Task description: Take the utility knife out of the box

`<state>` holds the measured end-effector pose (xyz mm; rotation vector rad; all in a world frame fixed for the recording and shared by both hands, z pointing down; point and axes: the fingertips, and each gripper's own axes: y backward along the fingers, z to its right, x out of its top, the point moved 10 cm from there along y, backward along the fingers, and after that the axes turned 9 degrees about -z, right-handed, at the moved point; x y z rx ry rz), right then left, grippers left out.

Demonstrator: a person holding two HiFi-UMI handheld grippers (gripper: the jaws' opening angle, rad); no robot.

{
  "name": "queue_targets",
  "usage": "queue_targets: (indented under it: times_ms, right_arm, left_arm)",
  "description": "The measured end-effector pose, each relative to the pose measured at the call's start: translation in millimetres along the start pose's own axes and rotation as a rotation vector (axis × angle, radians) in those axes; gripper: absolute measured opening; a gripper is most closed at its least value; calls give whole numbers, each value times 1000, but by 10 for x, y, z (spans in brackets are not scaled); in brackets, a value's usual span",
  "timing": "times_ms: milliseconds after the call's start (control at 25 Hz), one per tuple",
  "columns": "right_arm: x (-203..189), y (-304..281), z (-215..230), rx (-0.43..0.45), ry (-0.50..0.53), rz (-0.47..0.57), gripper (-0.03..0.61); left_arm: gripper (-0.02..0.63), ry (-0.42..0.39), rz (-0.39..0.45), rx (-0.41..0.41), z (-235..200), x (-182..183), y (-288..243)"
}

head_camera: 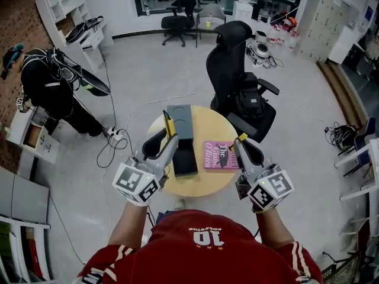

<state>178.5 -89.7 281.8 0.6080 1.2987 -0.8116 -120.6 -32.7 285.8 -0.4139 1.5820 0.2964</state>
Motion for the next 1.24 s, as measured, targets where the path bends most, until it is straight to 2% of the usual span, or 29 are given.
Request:
queue_targets:
  times_ms: [200, 1240]
  right_arm:
    - [-27, -24, -69, -1, 7, 7, 18]
    - [-24, -46, -108, -12, -24, 16, 18]
  left_arm:
    - [129, -43, -10, -2, 75, 24, 10]
    - [129, 33, -15, 23, -2, -47, 120]
